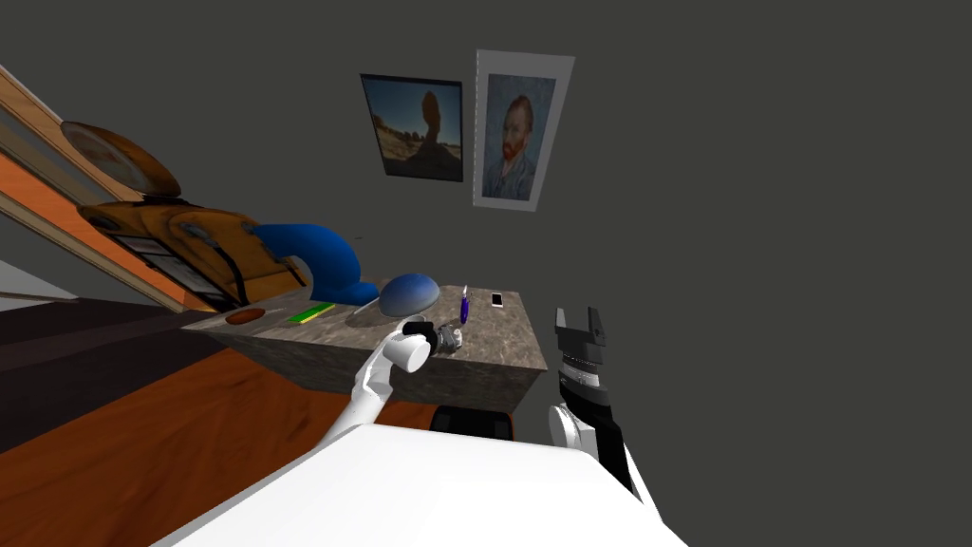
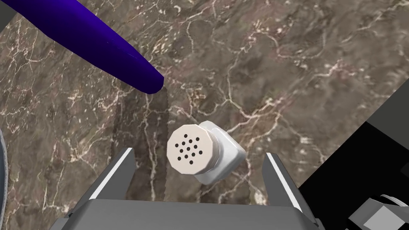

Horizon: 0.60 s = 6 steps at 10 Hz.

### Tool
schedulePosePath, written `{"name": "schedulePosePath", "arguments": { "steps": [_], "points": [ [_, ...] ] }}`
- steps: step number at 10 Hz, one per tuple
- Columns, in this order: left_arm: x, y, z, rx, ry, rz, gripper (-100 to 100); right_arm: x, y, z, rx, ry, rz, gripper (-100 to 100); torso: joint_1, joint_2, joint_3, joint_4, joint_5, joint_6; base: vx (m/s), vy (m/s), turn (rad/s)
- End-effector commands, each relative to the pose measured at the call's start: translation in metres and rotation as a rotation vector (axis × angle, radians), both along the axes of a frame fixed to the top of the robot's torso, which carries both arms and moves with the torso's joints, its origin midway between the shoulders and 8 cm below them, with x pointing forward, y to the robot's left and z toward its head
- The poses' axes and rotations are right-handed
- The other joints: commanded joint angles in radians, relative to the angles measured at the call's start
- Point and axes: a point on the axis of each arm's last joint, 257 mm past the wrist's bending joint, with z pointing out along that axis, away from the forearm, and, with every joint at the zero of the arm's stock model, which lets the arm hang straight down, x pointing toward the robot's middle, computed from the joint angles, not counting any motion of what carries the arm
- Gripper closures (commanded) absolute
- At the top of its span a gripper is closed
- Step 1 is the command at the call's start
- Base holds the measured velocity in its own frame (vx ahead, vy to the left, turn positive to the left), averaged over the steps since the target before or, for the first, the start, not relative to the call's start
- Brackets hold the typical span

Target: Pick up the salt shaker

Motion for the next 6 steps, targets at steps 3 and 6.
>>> {"name": "schedulePosePath", "arguments": {
  "steps": [3,6],
  "points": [
    [0.0045,0.0005,-0.0058,0.0,-0.002,0.001,-100,0.0,0.0,0.0,0.0,0.0,0.0,0,0.0,0.0,0.0,0.0,0.0,0.0,0.016,-0.012,-0.005],
    [0.0053,-0.0018,-0.0043,-0.006,-0.007,-0.001,100,0.0,0.0,0.0,0.0,0.0,0.0,0,0.0,0.0,0.0,-0.001,-0.002,-0.001,0.0,0.0,0.0]
  ]
}}
